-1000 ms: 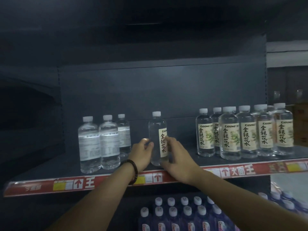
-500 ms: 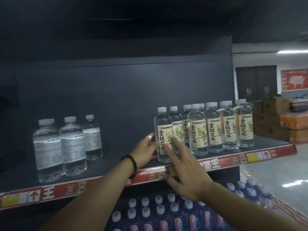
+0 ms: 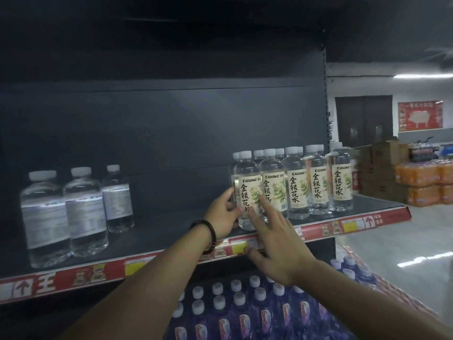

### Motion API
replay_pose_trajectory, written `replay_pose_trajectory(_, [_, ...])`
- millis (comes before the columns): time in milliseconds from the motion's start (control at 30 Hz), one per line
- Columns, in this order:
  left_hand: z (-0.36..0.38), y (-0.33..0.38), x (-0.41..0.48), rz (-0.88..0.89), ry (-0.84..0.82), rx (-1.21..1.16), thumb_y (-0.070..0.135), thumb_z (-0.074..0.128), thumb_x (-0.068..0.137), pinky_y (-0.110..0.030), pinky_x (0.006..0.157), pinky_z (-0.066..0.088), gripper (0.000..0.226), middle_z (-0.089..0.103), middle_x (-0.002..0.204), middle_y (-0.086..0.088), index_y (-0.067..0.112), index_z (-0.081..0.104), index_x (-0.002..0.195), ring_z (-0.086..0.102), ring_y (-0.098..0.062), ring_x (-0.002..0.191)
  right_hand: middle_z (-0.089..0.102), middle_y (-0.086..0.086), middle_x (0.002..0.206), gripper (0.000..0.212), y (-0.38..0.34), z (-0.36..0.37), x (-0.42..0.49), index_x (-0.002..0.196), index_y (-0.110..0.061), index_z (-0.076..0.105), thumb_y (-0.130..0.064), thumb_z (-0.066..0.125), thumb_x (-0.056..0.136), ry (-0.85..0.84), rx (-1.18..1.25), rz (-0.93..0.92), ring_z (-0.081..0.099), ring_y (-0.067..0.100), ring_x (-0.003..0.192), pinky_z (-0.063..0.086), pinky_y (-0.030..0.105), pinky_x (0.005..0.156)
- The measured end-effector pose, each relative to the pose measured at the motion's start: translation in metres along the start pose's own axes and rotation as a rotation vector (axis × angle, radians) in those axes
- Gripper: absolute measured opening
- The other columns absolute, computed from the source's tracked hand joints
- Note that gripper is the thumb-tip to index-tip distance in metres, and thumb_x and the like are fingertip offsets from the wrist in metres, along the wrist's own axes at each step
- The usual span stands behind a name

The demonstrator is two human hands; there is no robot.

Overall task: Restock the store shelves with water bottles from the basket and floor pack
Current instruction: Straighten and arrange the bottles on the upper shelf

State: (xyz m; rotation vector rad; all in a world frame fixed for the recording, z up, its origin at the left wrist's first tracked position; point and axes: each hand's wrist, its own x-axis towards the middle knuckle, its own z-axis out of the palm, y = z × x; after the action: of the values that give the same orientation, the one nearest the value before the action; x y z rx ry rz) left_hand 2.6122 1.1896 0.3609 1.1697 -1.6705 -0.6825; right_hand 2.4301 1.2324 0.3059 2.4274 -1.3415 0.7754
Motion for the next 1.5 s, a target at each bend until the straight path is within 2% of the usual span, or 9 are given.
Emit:
replay_pose_trajectory(200, [0.004,0.0,0.005,-0.04,0.039,0.039,0.012,0.061,0.103,-0.056,0.091,0.062,0.066,0.078,0.107,0.002,0.036,0.036,0.159,0.076,-0.027,0.103,-0.034,0.003,0.171,0.095,-0.004,-0.001,0.001,0.169,-0.025,-0.007,-0.067,0.041,0.098,-0.05,0.009,0.04,-0.011,0.032,0.163,0.008,0.052,0.132])
replay_pose_trajectory(300, [0.002,0.005,-0.002,0.009,0.075,0.161,0.014,0.063,0.103,-0.032,0.079,0.061,0.063,0.074,0.104,0.008,0.031,0.038,0.159,0.073,-0.013,0.093,-0.016,0.007,0.175,0.085,-0.012,-0.004,-0.002,0.169,-0.024,0.005,-0.06,0.042,0.101,-0.026,0.012,0.069,-0.003,0.031,0.163,0.008,0.049,0.131])
replay_pose_trajectory(400, [-0.01,0.007,-0.017,0.044,0.167,0.297,0.014,0.065,0.101,-0.015,0.074,0.047,0.048,0.066,0.106,0.012,0.024,0.052,0.146,0.063,-0.003,0.092,0.024,0.006,0.16,0.067,-0.023,-0.006,0.0,0.157,-0.024,0.034,-0.047,0.049,0.096,0.076,0.068,0.072,0.029,0.028,0.149,0.032,0.047,0.125])
replay_pose_trajectory(667, [-0.111,-0.017,-0.092,0.241,0.497,0.548,0.001,0.064,0.093,-0.026,0.094,0.054,0.033,0.061,0.111,0.009,0.028,0.066,0.111,0.064,-0.006,0.097,0.046,-0.004,0.134,0.039,-0.101,0.005,0.04,0.136,-0.023,0.054,-0.031,0.059,0.099,0.072,0.395,-0.007,0.051,0.019,0.125,0.046,0.037,0.109])
replay_pose_trajectory(833, [-0.183,-0.033,-0.146,0.184,0.752,0.625,0.001,0.063,0.09,-0.036,0.101,0.05,0.039,0.052,0.123,0.004,0.027,0.059,0.118,0.053,-0.022,0.117,0.056,0.0,0.131,0.036,-0.172,0.017,0.079,0.135,-0.018,0.059,-0.023,0.065,0.099,-0.004,0.623,0.018,0.057,0.018,0.122,0.041,0.022,0.102])
replay_pose_trajectory(1000, [-0.227,-0.044,-0.172,0.025,0.785,0.586,0.003,0.061,0.092,-0.039,0.107,0.051,0.053,0.044,0.14,-0.002,0.024,0.05,0.14,0.055,-0.025,0.123,0.063,-0.003,0.125,0.033,-0.239,0.025,0.112,0.134,-0.016,0.056,-0.009,0.06,0.102,-0.141,0.892,0.129,0.062,0.019,0.115,0.051,0.024,0.089])
replay_pose_trajectory(1233, [-0.236,-0.047,-0.18,-0.086,0.735,0.451,0.002,0.059,0.096,-0.039,0.101,0.056,0.066,0.054,0.147,-0.007,0.024,0.039,0.155,0.061,-0.026,0.123,0.055,0.009,0.146,0.071,-0.293,0.037,0.15,0.158,-0.012,0.034,-0.006,0.057,0.091,-0.301,1.093,0.186,0.064,0.022,0.116,0.06,0.042,0.096])
replay_pose_trajectory(1400, [-0.23,-0.053,-0.182,-0.108,0.713,0.388,0.0,0.058,0.096,-0.041,0.103,0.055,0.07,0.049,0.156,-0.006,0.025,0.037,0.158,0.06,-0.022,0.126,0.045,0.019,0.148,0.072,-0.312,0.02,0.146,0.164,-0.003,0.017,0.005,0.045,0.099,-0.32,1.134,0.245,0.052,0.029,0.129,0.048,0.039,0.105])
replay_pose_trajectory(1500, [-0.23,-0.052,-0.183,-0.133,0.695,0.312,-0.003,0.059,0.095,-0.023,0.091,0.055,0.068,0.053,0.152,-0.003,0.026,0.043,0.155,0.062,-0.015,0.122,0.039,0.015,0.161,0.077,-0.309,0.027,0.149,0.166,-0.005,0.02,0.003,0.049,0.095,-0.298,1.165,0.282,0.047,0.025,0.13,0.044,0.035,0.103])
